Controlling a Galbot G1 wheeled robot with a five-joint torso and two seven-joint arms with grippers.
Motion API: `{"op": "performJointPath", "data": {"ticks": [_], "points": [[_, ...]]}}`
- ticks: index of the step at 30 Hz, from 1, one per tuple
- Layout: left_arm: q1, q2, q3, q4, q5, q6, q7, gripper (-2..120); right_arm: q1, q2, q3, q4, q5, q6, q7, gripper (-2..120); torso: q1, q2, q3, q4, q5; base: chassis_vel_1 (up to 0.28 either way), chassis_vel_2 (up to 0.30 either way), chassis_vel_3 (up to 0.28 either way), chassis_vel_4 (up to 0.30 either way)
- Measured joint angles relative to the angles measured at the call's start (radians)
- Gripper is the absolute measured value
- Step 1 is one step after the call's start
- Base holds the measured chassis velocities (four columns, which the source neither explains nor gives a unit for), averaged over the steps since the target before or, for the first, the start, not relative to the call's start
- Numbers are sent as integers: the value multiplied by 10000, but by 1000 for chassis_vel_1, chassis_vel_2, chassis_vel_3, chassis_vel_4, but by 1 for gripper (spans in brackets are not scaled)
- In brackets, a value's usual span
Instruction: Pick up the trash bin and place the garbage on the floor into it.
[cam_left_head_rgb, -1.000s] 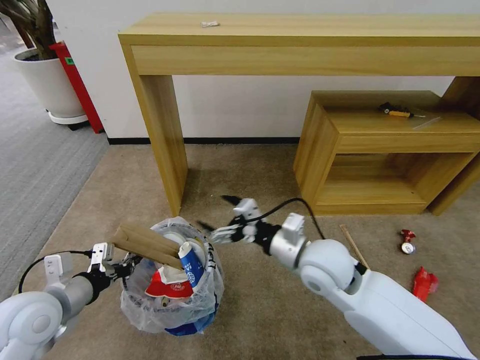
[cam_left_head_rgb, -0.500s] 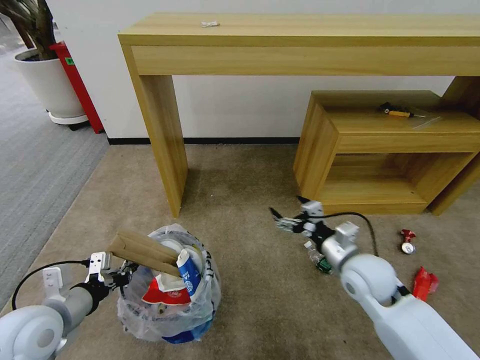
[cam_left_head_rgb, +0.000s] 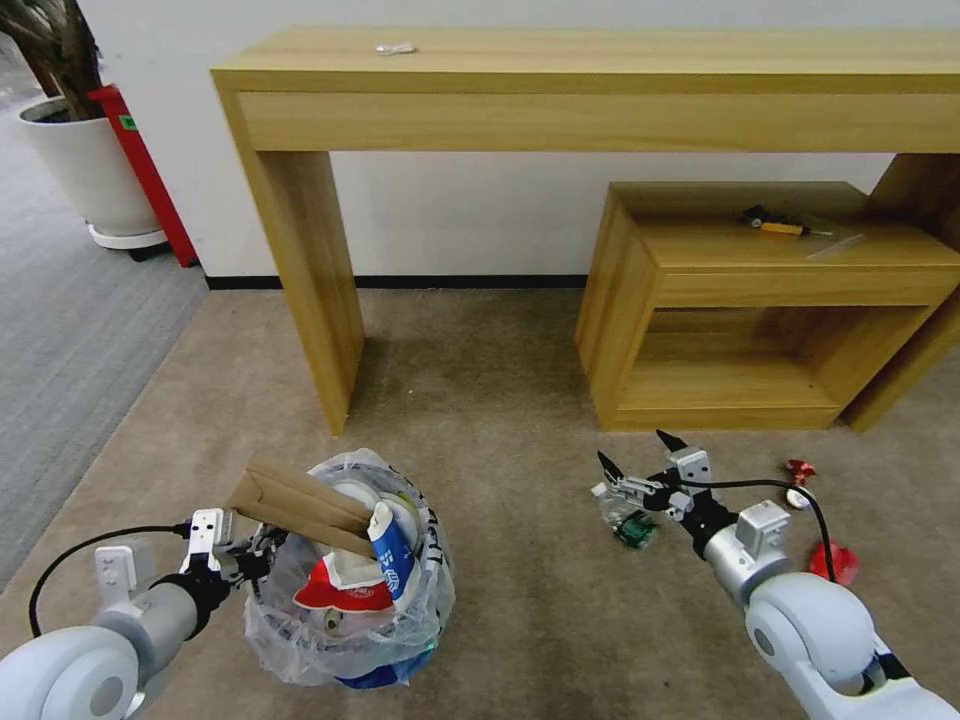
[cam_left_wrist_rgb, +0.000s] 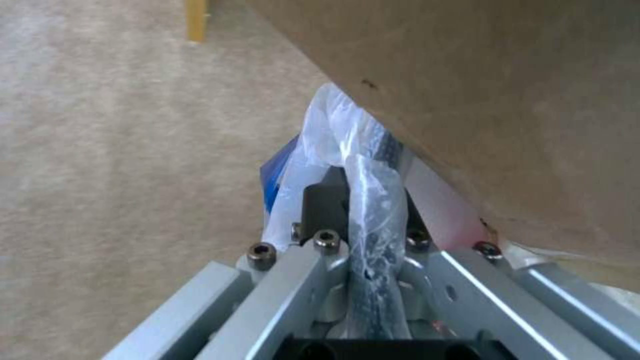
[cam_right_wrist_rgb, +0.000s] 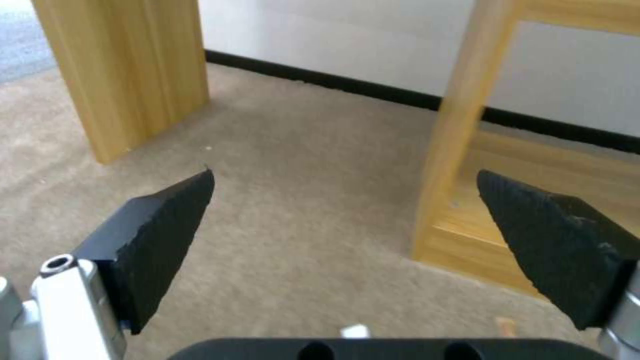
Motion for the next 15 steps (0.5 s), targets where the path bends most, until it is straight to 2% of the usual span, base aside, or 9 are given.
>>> {"op": "performJointPath", "data": {"ticks": [2, 5, 10, 15], "points": [[12, 6, -9, -27, -4, 0, -10, 0, -58, 6, 23, -7, -32, 35, -29, 100, 0, 0, 0, 0, -15, -236, -226, 263, 239], [22, 15, -15, -103, -26, 0, -32, 0, -159, 10, 51, -158, -123, 148, -174, 100, 0, 0, 1, -2, -4, -242, -242, 250, 250], [-9, 81, -11, -92, -96, 2, -138, 0, -74, -4, -54, -518, -139, 264, -274, 100, 0, 0, 1, 1, -11, -221, -236, 226, 238], [-230, 392, -21, 65, -457, 1, -410, 0, 421, -120, -616, -1354, 616, 292, -520, 100, 0, 0, 1, -6, -12, -185, -212, 208, 187]]}}
